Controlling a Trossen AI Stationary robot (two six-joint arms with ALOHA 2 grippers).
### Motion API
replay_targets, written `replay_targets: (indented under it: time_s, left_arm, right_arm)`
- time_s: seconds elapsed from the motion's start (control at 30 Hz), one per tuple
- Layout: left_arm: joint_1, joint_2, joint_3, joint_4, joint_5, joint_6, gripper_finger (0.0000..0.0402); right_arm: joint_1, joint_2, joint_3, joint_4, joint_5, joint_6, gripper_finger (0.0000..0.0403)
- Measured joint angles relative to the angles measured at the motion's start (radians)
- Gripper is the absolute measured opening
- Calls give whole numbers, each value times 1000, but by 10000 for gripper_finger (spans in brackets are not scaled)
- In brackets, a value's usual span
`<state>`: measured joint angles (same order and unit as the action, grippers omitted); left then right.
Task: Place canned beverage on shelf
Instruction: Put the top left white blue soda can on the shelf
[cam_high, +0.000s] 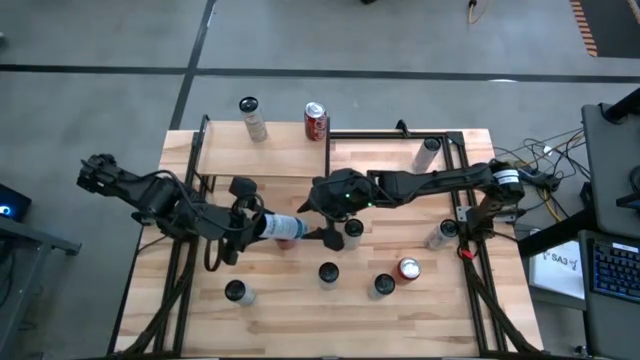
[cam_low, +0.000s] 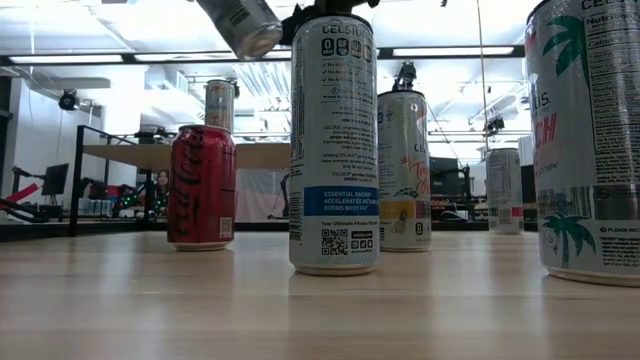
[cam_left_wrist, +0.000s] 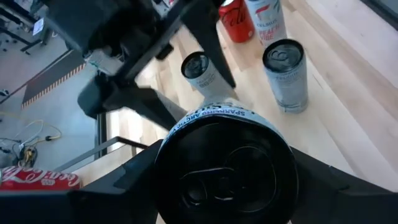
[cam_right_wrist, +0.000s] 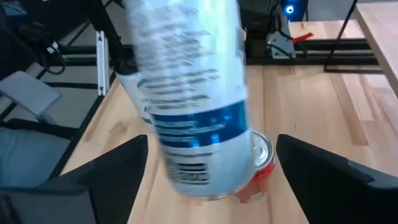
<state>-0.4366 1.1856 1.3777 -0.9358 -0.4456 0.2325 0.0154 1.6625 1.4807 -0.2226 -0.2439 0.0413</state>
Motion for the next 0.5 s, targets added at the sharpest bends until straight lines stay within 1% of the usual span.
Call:
replay_targets:
  time_s: [0.17, 0.3, 0.4, 0.5]
  left_arm:
    - [0, 11, 0, 19, -16, 15, 240]
    - [0, 18, 0, 26, -20, 32, 240]
    - [0, 20, 1, 28, -24, 39, 240]
    - [0, 20, 1, 28, -31, 39, 240]
  right_arm:
    - [0, 29, 0, 45, 0, -9, 339]
    - [0, 43, 0, 73, 0, -16, 323]
    - [0, 43, 0, 73, -1, -29, 296]
    - [0, 44, 0, 75, -2, -38, 255]
